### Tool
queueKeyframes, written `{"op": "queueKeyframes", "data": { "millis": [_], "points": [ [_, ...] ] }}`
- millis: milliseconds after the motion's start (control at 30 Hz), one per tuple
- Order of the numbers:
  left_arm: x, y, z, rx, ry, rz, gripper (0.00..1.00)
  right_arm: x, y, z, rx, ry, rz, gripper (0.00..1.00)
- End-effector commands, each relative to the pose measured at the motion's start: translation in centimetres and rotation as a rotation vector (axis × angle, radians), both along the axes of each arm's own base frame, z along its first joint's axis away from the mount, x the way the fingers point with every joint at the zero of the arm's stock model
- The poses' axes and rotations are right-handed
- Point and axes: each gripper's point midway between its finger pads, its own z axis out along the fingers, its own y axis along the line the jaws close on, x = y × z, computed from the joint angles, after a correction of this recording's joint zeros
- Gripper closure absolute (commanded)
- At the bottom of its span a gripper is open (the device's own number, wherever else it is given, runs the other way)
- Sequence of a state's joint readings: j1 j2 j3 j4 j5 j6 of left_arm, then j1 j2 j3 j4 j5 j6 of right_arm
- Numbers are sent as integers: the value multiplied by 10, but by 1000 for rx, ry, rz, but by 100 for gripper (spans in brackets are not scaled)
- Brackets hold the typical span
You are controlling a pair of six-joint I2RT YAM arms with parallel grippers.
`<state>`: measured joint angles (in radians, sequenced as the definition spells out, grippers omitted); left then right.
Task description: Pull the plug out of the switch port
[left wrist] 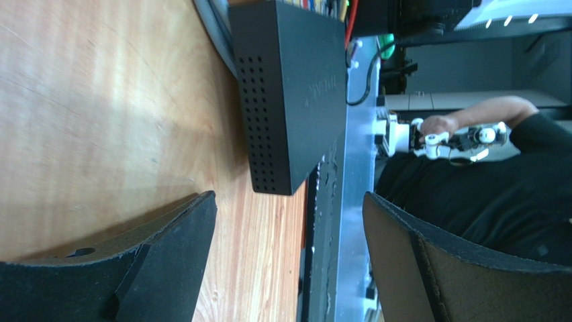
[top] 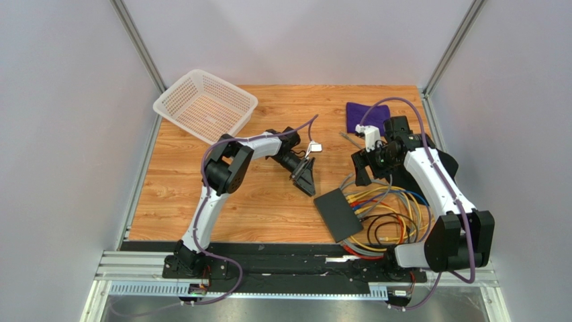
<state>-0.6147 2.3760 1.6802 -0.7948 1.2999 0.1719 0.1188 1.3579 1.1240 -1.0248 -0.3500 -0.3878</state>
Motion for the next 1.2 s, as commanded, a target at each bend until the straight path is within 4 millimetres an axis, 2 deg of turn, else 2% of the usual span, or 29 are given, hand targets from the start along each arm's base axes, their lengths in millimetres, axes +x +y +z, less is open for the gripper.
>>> {"op": "queueKeyframes", "data": {
  "millis": [0,200,333,467,600,633,667,700,733,867,1033,1167],
  "points": [
    [18,-15,-34,45,-78,42,13,-4,-1,18,9,-55,18,21],
    [2,-24,-48,48,-70,-3,18,-17,1,26,35,-50,-10,22],
    [-12,-15,-60,86,-25,-24,22,-21,0,31,24,-70,9,21],
    [-30,-13,-62,87,-17,-59,23,-25,-2,38,21,-98,8,21],
    [-45,-25,-65,107,2,-94,26,-30,-2,36,25,-109,4,21],
    [-42,-30,-64,102,-1,-92,27,-31,-2,36,26,-104,0,22],
    [-42,-31,-70,117,19,-92,29,-32,-1,37,32,-103,2,22],
    [-39,-36,-67,113,39,-84,31,-34,-2,38,32,-99,2,22],
    [-39,-37,-73,126,61,-83,35,-34,-1,39,32,-101,10,21],
    [-39,-36,-75,119,51,-101,45,-34,-4,40,17,-112,11,21],
    [-51,-24,-62,114,101,-135,67,-33,-1,37,35,-106,0,22],
    [-52,-10,-44,48,84,-171,75,-27,2,38,51,-116,-4,22]
  ]
}}
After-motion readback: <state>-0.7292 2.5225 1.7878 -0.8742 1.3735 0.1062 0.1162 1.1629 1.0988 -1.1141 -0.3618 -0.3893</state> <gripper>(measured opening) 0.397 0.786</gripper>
